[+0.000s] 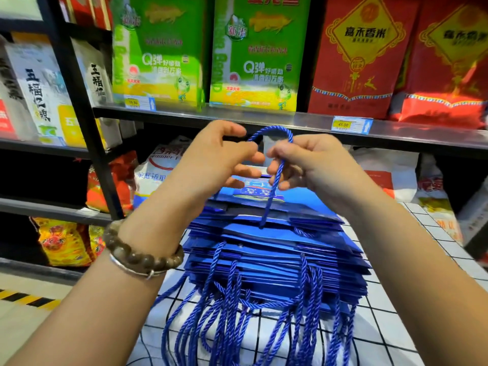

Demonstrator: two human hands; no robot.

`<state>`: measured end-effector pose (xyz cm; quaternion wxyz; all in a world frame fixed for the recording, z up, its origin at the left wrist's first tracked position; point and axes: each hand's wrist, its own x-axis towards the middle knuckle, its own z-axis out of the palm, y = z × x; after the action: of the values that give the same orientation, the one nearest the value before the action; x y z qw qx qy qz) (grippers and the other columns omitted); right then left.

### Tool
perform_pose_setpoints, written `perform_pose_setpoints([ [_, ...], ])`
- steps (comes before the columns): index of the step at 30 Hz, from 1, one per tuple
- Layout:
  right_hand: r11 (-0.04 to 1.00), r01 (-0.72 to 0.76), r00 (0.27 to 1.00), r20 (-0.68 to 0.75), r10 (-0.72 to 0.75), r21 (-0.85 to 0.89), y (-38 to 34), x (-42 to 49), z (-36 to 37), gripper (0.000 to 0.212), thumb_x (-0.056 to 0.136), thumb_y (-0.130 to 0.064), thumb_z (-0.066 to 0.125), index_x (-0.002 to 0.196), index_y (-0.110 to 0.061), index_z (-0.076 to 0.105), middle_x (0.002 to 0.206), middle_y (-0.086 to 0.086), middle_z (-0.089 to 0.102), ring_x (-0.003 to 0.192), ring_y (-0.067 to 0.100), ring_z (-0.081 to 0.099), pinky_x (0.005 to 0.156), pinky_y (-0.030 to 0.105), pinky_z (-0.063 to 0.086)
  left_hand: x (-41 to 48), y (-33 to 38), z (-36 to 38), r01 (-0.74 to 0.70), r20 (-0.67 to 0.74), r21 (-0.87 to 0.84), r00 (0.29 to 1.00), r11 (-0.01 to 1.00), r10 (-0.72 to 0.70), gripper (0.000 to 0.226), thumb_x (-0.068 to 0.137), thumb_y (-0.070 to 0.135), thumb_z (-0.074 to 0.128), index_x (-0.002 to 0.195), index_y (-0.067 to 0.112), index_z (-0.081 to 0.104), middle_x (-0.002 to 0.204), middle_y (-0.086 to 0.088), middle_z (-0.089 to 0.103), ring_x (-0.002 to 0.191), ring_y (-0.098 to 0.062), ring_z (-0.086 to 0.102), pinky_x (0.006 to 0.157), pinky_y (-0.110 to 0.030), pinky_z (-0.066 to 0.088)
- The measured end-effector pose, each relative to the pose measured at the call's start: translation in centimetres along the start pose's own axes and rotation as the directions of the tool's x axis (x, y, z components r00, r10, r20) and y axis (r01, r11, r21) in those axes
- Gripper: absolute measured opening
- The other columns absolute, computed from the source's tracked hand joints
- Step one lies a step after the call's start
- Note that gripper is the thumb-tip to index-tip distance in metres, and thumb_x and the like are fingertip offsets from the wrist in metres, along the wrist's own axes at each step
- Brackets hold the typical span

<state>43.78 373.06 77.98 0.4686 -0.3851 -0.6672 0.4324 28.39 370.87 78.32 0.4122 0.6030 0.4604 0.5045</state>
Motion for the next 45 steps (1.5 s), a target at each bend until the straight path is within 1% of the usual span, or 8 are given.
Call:
perform_pose_setpoints([
  [5, 0.978, -0.052, 0.994, -0.080, 0.069, 0.201, -0.7, 1.5, -0.7, 0.022, 0.095, -0.014, 0.045, 0.078, -0.009, 0.058, 0.049, -0.003, 0.061, 0.043, 0.006, 0.059, 0.040, 0.014, 0.044, -0.2, -1.2, 1.6, -0.112, 0.264, 0.360, 0.964, 0.926, 0.013, 0.016, 0.083, 0.020, 0.065, 0.071, 0.010, 0.068, 0.062, -0.002, 0.067, 0.049, -0.002, 0.053, 0.046, -0.011, 0.038],
  [18, 0.936, -0.177, 0.964, -0.138, 0.227, 0.304, 1.4, 2.7, -1.7, 0.022, 0.095, -0.015, 0.048, 0.077, -0.005, 0.059, 0.048, -0.002, 0.062, 0.041, 0.006, 0.058, 0.040, 0.014, 0.045, 2.3, -2.5, 3.8, -0.125, 0.283, 0.591, 0.957, 0.797, -0.060, 0.017, 0.080, 0.030, 0.068, 0.071, 0.017, 0.062, 0.055, 0.005, 0.060, 0.039, 0.002, 0.048, 0.050, -0.018, 0.040],
  [23, 0.951, -0.303, 0.939, -0.193, 0.286, -0.064, 2.1, 1.7, -2.8, 0.029, 0.090, -0.036, 0.055, 0.101, -0.009, 0.055, 0.076, 0.007, 0.065, 0.051, 0.012, 0.063, 0.046, 0.022, 0.051, 2.7, -2.3, 3.3, -0.072, 0.195, 0.468, 0.980, 0.881, -0.024, 0.026, 0.086, 0.018, 0.061, 0.063, 0.006, 0.063, 0.060, -0.003, 0.062, 0.032, 0.000, 0.045, 0.035, -0.008, 0.030],
  [26, 0.918, -0.127, 0.985, -0.160, 0.071, -0.376, 2.2, 0.4, -3.5, 0.028, 0.085, -0.021, 0.063, 0.112, -0.020, 0.055, 0.080, 0.002, 0.061, 0.059, 0.012, 0.059, 0.049, 0.024, 0.051, 3.0, -2.2, 3.0, -0.062, 0.150, 0.432, 0.989, 0.900, -0.004, 0.026, 0.086, 0.022, 0.062, 0.065, 0.007, 0.066, 0.060, -0.003, 0.063, 0.032, -0.001, 0.044, 0.034, -0.008, 0.030],
  [30, 0.907, 0.057, 0.988, 0.153, 0.009, -0.416, 1.6, -0.9, -3.1, 0.035, 0.082, -0.009, 0.063, 0.102, -0.038, 0.060, 0.079, -0.001, 0.063, 0.059, 0.012, 0.057, 0.046, 0.022, 0.047, 3.1, -1.9, 3.3, -0.055, 0.239, 0.358, 0.970, 0.932, -0.034, 0.031, 0.089, 0.023, 0.059, 0.060, 0.013, 0.059, 0.057, -0.001, 0.058, 0.034, 0.000, 0.044, 0.035, -0.008, 0.030],
  [38, 0.925, -0.002, 0.999, 0.049, 0.023, -0.379, 2.4, -0.4, -3.6, 0.010, 0.074, -0.001, 0.070, 0.073, -0.011, 0.068, 0.051, -0.003, 0.063, 0.042, 0.005, 0.055, 0.044, 0.016, 0.045, 3.0, -2.7, 3.4, 0.023, 0.278, 0.280, 0.955, 0.960, -0.104, 0.032, 0.092, 0.033, 0.051, 0.074, 0.012, 0.067, 0.058, 0.005, 0.062, 0.045, -0.004, 0.049, 0.044, -0.016, 0.032],
  [41, 0.910, -0.052, 0.997, 0.028, 0.069, -0.411, 3.1, -0.5, -3.8, 0.008, 0.076, -0.002, 0.070, 0.073, -0.008, 0.064, 0.050, -0.002, 0.061, 0.041, 0.006, 0.056, 0.044, 0.017, 0.046, 2.4, -3.1, 3.3, -0.172, 0.326, 0.497, 0.945, 0.851, 0.000, 0.034, 0.083, 0.040, 0.061, 0.086, 0.008, 0.071, 0.071, -0.004, 0.063, 0.056, -0.007, 0.049, 0.055, -0.021, 0.040],
  [45, 0.926, -0.119, 0.990, 0.028, 0.138, -0.359, 3.4, -0.9, -4.2, 0.011, 0.080, 0.000, 0.064, 0.074, -0.009, 0.063, 0.045, -0.004, 0.061, 0.043, 0.007, 0.060, 0.045, 0.017, 0.047, 1.1, -3.6, 3.0, -0.342, 0.436, 0.739, 0.899, 0.581, -0.026, 0.043, 0.078, 0.044, 0.066, 0.115, 0.023, 0.064, 0.116, 0.006, 0.064, 0.106, -0.011, 0.055, 0.094, -0.028, 0.041],
])
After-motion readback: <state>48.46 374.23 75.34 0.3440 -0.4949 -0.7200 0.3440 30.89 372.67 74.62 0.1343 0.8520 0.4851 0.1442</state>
